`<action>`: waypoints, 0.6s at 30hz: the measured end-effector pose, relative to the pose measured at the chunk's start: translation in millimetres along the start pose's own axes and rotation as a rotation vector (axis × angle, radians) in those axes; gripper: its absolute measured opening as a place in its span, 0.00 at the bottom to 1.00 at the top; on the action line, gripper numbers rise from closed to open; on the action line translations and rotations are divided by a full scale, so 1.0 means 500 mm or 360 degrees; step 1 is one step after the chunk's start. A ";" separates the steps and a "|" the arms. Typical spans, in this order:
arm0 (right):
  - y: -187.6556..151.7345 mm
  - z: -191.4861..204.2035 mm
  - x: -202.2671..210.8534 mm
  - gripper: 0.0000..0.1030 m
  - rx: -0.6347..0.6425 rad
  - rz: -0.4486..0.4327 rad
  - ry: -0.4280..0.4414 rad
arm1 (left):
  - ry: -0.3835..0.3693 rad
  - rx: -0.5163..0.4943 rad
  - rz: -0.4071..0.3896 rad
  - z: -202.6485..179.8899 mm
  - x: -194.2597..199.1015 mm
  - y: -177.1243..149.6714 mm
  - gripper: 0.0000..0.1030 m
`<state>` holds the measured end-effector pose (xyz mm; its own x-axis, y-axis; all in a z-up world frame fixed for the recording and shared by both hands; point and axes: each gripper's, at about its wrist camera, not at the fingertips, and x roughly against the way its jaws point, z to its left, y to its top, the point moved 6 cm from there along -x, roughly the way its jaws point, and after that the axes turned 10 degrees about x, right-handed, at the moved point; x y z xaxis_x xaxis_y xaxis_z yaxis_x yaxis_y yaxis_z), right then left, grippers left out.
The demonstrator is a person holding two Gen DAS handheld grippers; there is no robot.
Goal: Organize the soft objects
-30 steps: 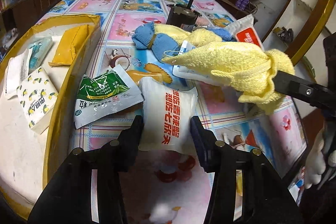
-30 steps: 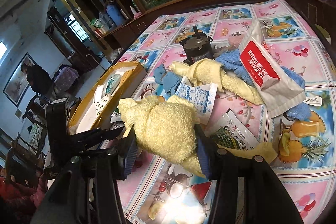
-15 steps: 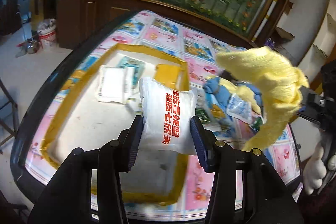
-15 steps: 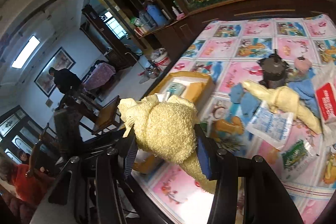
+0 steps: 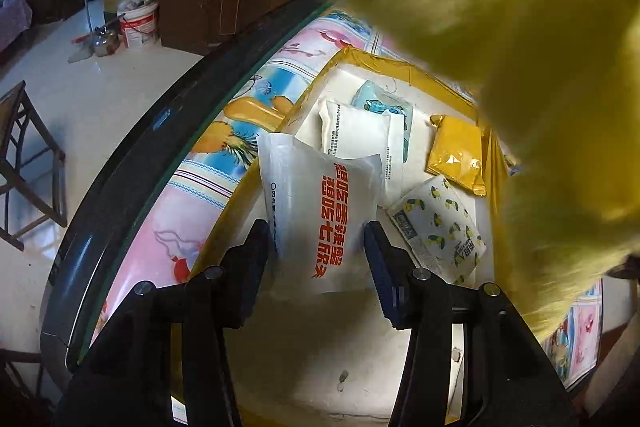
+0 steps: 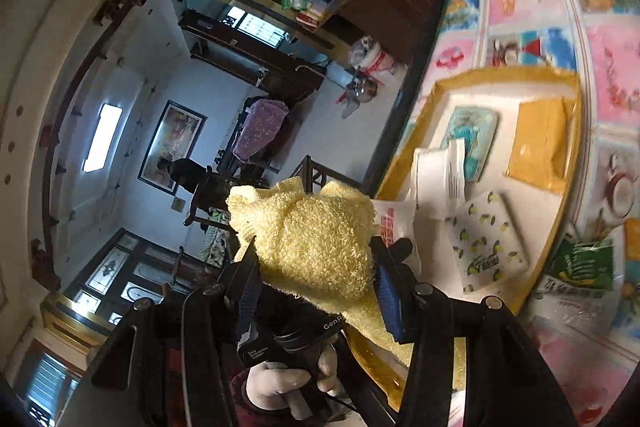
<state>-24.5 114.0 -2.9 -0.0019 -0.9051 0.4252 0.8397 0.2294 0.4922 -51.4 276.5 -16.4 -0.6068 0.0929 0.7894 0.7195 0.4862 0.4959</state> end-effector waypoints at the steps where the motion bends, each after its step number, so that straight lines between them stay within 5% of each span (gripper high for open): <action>1: -0.006 -0.015 -0.019 0.49 -0.0025 0.0029 -0.0043 | -0.0016 0.0015 0.0007 0.004 0.006 -0.002 0.51; 4: -0.017 -0.064 -0.047 0.49 -0.0030 0.0090 -0.0271 | -0.0041 0.0026 0.0011 0.008 0.027 -0.015 0.51; 11: 0.007 -0.061 -0.083 0.54 0.0387 0.0166 -0.0922 | -0.0070 -0.0020 -0.0075 -0.007 0.074 -0.038 0.51; 14: 0.012 -0.057 -0.091 0.57 0.0518 0.0179 -0.1014 | -0.0099 0.0006 -0.0090 -0.009 0.081 -0.031 0.51; 18: 0.009 -0.009 -0.059 0.59 0.0660 0.0086 -0.0927 | -0.0153 0.0037 -0.0112 -0.013 0.100 -0.022 0.51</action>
<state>-18.0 140.2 -16.6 -0.3528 -0.5773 0.7364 0.5713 0.4904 0.6581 -87.6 270.1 20.2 -0.6861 0.1400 0.7140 0.6666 0.5142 0.5397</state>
